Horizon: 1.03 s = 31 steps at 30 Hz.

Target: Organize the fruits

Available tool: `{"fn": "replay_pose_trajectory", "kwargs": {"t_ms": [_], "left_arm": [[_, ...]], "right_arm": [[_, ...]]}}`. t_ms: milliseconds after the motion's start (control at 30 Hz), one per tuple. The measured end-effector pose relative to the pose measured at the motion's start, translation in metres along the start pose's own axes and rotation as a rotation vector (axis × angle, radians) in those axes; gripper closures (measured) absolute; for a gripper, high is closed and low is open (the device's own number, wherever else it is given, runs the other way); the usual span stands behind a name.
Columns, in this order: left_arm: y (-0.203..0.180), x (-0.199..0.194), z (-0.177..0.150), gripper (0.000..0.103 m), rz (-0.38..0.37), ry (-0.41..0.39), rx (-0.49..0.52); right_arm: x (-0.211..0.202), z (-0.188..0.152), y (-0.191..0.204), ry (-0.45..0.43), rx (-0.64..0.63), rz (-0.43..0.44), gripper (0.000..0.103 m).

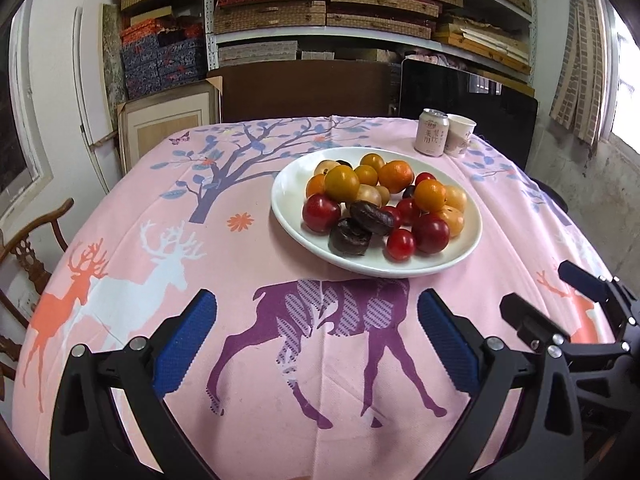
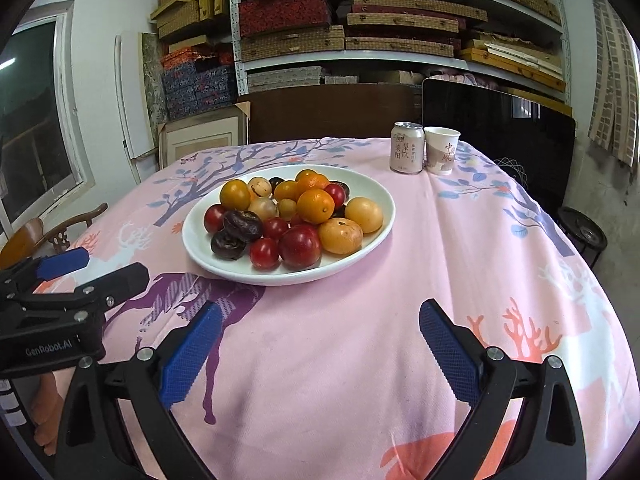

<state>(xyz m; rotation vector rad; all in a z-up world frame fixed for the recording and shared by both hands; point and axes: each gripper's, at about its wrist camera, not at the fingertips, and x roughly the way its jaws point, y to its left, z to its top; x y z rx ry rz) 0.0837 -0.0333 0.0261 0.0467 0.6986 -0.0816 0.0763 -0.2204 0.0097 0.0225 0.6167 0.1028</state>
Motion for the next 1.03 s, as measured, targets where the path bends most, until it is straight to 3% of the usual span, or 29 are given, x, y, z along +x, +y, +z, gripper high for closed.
{"fn": "replay_pose_trajectory", "kwargs": {"t_ms": [533,700,1033], "left_arm": [[-0.0051,0.001,0.0003,0.004,0.01,0.002,0.025],[-0.0075,-0.0072,-0.0017,0.004,0.039,-0.067,0.052],[-0.0041,-0.002,-0.0006,0.004,0.008,-0.04,0.04]], "right_arm": [[-0.0003,0.0003,-0.0027,-0.001,0.017,0.013,0.003],[-0.0011,0.0016,-0.0029,-0.007,0.016,0.016,0.003],[-0.0029,0.0012,-0.0023,-0.008,0.019,0.016,0.003]]}}
